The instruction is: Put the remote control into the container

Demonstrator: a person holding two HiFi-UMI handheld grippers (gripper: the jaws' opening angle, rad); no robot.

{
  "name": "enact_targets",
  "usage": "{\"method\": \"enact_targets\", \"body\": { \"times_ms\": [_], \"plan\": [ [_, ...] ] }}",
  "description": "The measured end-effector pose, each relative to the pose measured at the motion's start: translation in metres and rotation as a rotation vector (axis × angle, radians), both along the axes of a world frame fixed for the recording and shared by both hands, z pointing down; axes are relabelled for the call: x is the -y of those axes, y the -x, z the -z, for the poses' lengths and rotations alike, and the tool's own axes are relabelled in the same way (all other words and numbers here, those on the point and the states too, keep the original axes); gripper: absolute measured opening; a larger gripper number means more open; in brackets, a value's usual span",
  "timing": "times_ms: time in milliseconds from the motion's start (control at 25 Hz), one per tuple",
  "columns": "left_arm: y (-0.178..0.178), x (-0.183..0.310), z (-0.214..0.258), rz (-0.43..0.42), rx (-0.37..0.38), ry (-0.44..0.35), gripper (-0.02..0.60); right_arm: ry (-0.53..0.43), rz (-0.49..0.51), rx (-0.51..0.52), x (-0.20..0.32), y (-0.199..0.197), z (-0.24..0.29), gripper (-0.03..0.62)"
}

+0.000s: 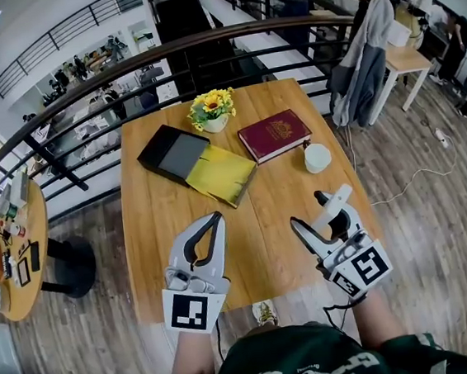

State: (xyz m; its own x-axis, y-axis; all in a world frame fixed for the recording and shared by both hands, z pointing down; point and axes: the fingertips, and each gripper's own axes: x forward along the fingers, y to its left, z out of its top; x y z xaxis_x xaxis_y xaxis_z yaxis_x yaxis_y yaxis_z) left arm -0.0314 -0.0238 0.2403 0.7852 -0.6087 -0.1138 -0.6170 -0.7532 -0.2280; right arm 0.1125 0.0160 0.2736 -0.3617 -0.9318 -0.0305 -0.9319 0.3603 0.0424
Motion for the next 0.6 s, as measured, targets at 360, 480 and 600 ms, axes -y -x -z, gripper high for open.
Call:
{"method": "enact_targets", "body": {
  "times_ms": [360, 480, 600],
  "plan": [
    [0.005, 0.038, -0.005, -0.025, -0.058, 0.055, -0.003, 0.017, -0.022, 0.005, 0.031, 0.008, -0.006, 0.284],
    [0.003, 0.042, -0.007, -0.023, -0.035, 0.045, -0.003, 0.015, -0.028, 0.001, 0.034, 0.008, -0.004, 0.284],
    [0.002, 0.046, -0.007, -0.029, -0.055, 0.061, -0.003, 0.019, -0.029, 0.003, 0.04, 0.01, -0.004, 0.284]
  ]
}}
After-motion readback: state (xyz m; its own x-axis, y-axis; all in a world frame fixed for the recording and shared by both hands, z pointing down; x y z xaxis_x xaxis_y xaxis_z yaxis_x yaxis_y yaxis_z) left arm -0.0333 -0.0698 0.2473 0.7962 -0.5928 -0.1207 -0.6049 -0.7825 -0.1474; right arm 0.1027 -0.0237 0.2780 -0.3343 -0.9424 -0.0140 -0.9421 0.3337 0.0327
